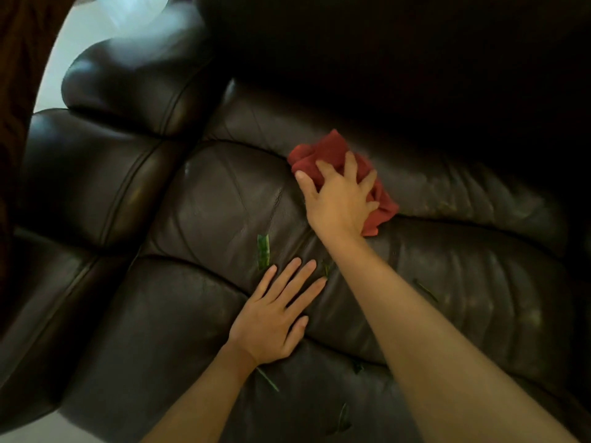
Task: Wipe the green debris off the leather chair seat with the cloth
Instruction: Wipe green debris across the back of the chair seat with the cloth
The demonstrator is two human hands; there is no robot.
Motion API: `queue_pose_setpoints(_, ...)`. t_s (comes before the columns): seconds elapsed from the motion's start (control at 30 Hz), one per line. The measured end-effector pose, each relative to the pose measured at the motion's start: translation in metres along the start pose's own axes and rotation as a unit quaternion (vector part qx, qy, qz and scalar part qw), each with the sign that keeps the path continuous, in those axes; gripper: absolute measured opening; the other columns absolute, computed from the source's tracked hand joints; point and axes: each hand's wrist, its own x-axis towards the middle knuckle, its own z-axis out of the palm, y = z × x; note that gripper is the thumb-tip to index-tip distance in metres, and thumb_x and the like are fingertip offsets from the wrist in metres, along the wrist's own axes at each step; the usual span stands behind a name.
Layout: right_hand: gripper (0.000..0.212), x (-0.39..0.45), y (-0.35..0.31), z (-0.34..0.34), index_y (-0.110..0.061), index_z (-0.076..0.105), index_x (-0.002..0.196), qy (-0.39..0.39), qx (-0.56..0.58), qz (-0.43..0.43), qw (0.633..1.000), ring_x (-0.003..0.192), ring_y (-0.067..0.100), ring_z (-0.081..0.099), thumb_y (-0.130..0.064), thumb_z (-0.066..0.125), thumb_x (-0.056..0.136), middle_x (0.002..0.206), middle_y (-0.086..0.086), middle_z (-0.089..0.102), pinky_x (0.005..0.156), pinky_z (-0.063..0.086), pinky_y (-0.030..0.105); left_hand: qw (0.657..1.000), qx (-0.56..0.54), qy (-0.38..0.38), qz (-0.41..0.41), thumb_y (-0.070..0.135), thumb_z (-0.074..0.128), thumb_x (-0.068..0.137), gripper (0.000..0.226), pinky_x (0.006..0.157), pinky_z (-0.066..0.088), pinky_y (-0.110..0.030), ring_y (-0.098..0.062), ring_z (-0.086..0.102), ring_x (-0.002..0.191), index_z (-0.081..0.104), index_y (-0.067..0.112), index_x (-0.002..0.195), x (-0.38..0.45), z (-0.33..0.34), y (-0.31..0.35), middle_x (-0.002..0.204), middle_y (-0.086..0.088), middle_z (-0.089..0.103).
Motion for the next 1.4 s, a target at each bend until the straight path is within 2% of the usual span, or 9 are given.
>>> queue_pose_setpoints(0.13,0.028,-0.017,0.012,0.009,-0.020,0.057,0.119,0.068,-0.056,-0.060,0.994,0.139,0.037,0.018,-0.028,0.045,0.095,0.148,0.001,0.035,0.105,0.029,0.058,1.000,0.005,0.008,0.004,0.036,0.033,0.091,0.063,0.118,0.005,-0.042,-0.023,0.007,0.146,0.013,0.023,0.149,-0.001,0.000,0.001,0.157,-0.004,0.012)
queue_pose_setpoints(0.33,0.017,-0.037,0.043,-0.001,-0.007,0.066,0.099,0.090,-0.003,-0.196,0.977,0.127,0.031,0.043,-0.010,0.053,0.090,0.129,0.005,0.059,0.109,0.030,0.035,1.000,0.013,0.015,0.007,0.036,0.034,0.091,0.062,0.118,0.007,-0.043,-0.023,0.008,0.146,0.015,0.022,0.149,0.000,0.000,0.002,0.157,-0.005,0.013)
queue_pose_setpoints(0.57,0.008,-0.088,0.072,-0.022,-0.010,0.068,0.086,-0.045,0.007,-0.300,0.953,0.131,0.029,0.041,-0.010,0.061,0.084,0.124,0.005,0.063,0.108,0.033,0.048,1.000,0.012,0.021,0.000,0.033,0.042,0.087,0.057,0.114,0.018,-0.047,-0.031,0.035,0.135,0.035,0.017,0.142,0.001,-0.017,0.007,0.143,-0.011,0.045)
queue_pose_setpoints(0.7,0.036,-0.103,0.061,-0.028,-0.018,0.060,0.106,0.026,0.014,-0.178,0.984,0.135,0.029,0.030,-0.045,0.059,0.082,0.138,0.005,0.048,0.108,0.026,0.058,1.000,0.013,0.018,0.003,0.024,0.045,0.083,0.046,0.108,0.036,-0.044,-0.031,0.052,0.123,0.057,0.010,0.125,0.001,-0.046,0.015,0.129,-0.011,0.059)
queue_pose_setpoints(0.77,0.073,-0.102,0.045,-0.020,-0.024,0.035,0.136,0.018,0.009,-0.031,0.999,0.141,0.039,0.009,-0.065,0.050,0.078,0.154,0.009,0.019,0.110,0.014,0.064,0.999,-0.011,0.031,-0.006,0.021,0.043,0.084,0.038,0.100,0.044,-0.038,-0.029,0.061,0.110,0.064,0.007,0.113,-0.005,-0.056,0.014,0.117,-0.012,0.065)
queue_pose_setpoints(0.83,0.083,-0.097,0.034,-0.005,-0.030,0.013,0.145,-0.022,-0.018,0.040,0.999,0.140,0.045,-0.005,-0.070,0.044,0.079,0.158,0.008,0.000,0.106,0.007,0.068,0.998,-0.017,0.047,-0.027,0.019,0.043,0.085,0.033,0.095,0.044,-0.036,-0.027,0.063,0.103,0.067,0.006,0.103,-0.015,-0.063,0.006,0.111,-0.012,0.067)
queue_pose_setpoints(0.97,0.059,-0.096,0.037,0.010,-0.033,0.024,0.144,0.009,-0.084,0.027,0.996,0.140,0.045,0.004,-0.053,0.040,0.091,0.158,0.005,0.010,0.107,0.016,0.065,0.989,-0.018,0.071,-0.129,0.023,0.041,0.088,0.036,0.093,0.047,-0.040,-0.031,0.060,0.107,0.064,0.005,0.108,-0.036,-0.060,-0.012,0.117,-0.014,0.064)
queue_pose_setpoints(1.17,0.041,-0.092,0.071,-0.018,-0.025,0.054,0.127,0.060,-0.016,-0.108,0.992,0.127,0.033,0.041,-0.019,0.057,0.087,0.144,0.003,0.042,0.102,0.039,0.041,0.981,-0.016,0.054,-0.188,0.034,0.036,0.090,0.051,0.104,0.039,-0.045,-0.031,0.046,0.126,0.046,0.004,0.130,-0.041,-0.044,-0.017,0.138,-0.016,0.049)
queue_pose_setpoints(1.4,0.041,-0.010,0.028,-0.054,-0.025,0.059,0.122,0.057,0.035,-0.261,0.963,0.123,0.026,0.048,-0.015,0.063,0.082,0.139,0.002,0.048,0.104,0.038,0.035,0.982,-0.010,0.019,-0.187,0.040,0.034,0.090,0.064,0.113,0.019,-0.045,-0.025,0.017,0.144,0.022,0.014,0.147,-0.041,-0.031,-0.026,0.155,-0.012,0.020)
